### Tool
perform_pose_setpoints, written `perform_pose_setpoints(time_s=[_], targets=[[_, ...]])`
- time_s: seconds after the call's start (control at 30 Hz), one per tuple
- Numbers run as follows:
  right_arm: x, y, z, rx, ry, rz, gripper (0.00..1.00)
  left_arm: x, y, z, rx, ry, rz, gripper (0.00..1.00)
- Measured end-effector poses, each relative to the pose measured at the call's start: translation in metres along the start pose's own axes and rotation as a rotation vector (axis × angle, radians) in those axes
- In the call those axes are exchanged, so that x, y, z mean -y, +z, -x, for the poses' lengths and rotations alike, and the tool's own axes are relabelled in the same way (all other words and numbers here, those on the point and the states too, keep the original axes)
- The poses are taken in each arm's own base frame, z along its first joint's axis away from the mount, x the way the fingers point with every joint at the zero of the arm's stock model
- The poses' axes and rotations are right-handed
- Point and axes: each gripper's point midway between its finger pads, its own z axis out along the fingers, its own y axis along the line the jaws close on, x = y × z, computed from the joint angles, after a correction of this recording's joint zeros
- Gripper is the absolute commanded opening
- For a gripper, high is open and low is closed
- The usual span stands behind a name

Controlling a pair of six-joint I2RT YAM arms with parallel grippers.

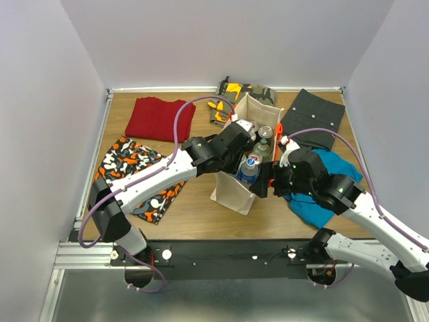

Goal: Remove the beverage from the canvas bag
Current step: Take out the drink from the canvas bag.

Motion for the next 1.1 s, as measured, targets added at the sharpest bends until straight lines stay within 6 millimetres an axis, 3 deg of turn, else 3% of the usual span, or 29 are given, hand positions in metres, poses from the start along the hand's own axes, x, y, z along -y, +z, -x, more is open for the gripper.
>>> perform_pose_setpoints(time_s=[0.07, 0.13, 0.7, 1.1], targets=[[0.001, 0.000, 0.000, 0.002, 0.000, -0.004, 1.00, 0.000, 0.000, 0.000, 0.000, 0.000, 0.000, 0.05], [0.001, 0.000, 0.001, 0.003, 0.000, -0.007, 1.00, 0.000, 0.000, 0.000, 0.000, 0.000, -0.001, 0.00], [0.007, -0.001, 0.000, 0.006, -0.008, -0.035, 1.00, 0.003, -0.002, 0.004, -0.066, 0.039, 0.017, 0.00], [0.009, -0.002, -0.001, 0.007, -0.009, -0.044, 1.00, 0.005, -0.022, 0.024, -0.065, 0.079, 0.014, 0.00]])
